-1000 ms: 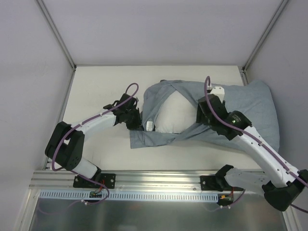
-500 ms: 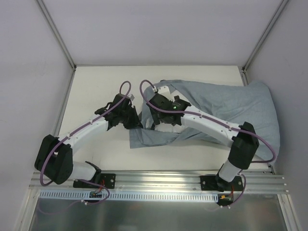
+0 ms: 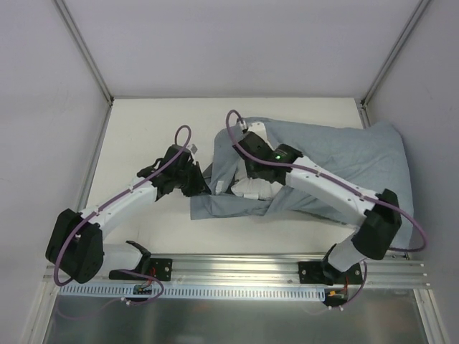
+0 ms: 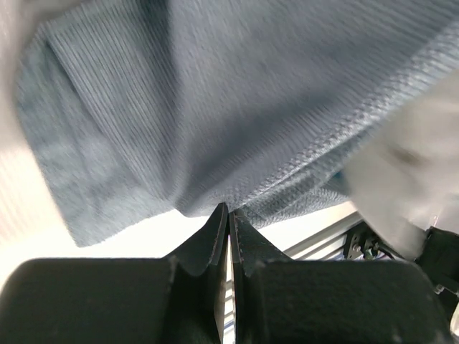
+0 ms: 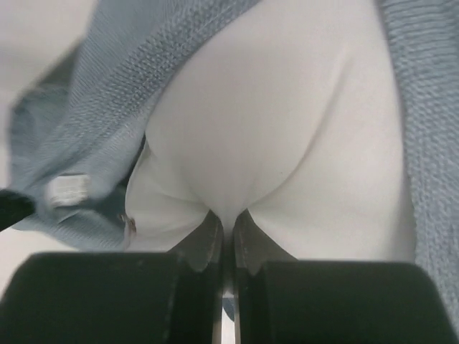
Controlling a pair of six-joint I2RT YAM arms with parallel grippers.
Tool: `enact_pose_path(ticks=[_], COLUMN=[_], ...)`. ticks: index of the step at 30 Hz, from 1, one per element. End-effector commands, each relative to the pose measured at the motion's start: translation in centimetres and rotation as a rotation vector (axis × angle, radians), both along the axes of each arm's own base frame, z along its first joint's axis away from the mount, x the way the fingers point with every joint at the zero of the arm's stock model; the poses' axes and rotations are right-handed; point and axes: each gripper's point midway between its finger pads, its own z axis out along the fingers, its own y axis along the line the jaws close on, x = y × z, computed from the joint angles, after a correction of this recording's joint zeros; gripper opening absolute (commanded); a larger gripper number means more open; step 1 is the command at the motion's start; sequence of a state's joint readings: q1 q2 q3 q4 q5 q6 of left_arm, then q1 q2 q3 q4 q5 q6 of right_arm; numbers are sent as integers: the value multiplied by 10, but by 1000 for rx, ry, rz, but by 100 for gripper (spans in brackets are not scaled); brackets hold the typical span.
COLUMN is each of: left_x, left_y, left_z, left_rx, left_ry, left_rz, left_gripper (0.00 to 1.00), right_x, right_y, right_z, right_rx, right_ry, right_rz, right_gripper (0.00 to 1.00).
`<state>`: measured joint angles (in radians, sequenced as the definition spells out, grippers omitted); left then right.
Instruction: Remove the pillowcase from the pillow
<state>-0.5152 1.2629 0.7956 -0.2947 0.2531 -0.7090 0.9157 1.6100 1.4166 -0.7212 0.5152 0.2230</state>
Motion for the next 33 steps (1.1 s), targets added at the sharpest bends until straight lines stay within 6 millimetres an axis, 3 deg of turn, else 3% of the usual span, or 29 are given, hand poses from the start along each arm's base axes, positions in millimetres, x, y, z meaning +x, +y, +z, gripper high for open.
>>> enact_pose_path(ticks=[1,2,4,5,9,11,12,15,16,18,19,21,22,25,29,33], left_x=[3,4,3,4,7,9,10,13,15,19,23,29,33,42,38,39], left_y=[1,-1,-4,-5,-13,-17,-17,-15,-13,-11,-8,-3,-3,-4,-40,-68], left_z=[-8,-9,-15,-16,-18,-17,-16,-8,-3,7,22,43,53,73,90,81], left_rx=[4,-5,-10,-14,-36,-42,-43,-38,-44,-59,-75,-85,-89,-96,-63,-21], left_ry=[29,32,54,58,63,65,63,22,5,-28,-72,-148,-176,-234,-327,-356], left_rz=[22,19,19,16,0,-10,-15,-19,-18,-14,-7,10,24,42,-129,-292], left_gripper=[0,0,0,0,0,0,0,0,0,12,34,63,92,95,84,85], right_x=[3,-5,-14,-25,-43,-48,-55,-72,-81,-93,-100,-106,-108,-108,-108,-108], right_y=[7,-2,-7,-19,-36,-35,-35,-35,-37,-36,-41,-44,-47,-52,-45,-40], right_z=[114,149,182,206,204,167,137,96,63,41,26,19,21,18,25,33], right_rx=[268,336,431,489,541,524,512,534,515,537,540,546,557,548,557,558], right_ry=[-220,-286,-354,-404,-415,-342,-280,-184,-122,-64,-36,-19,-26,-37,-33,-37], right_rz=[47,66,100,110,116,106,101,113,105,114,100,99,98,84,105,123], right_gripper=[1,1,1,1,1,1,1,1,1,1,1,1,1,1,1,1])
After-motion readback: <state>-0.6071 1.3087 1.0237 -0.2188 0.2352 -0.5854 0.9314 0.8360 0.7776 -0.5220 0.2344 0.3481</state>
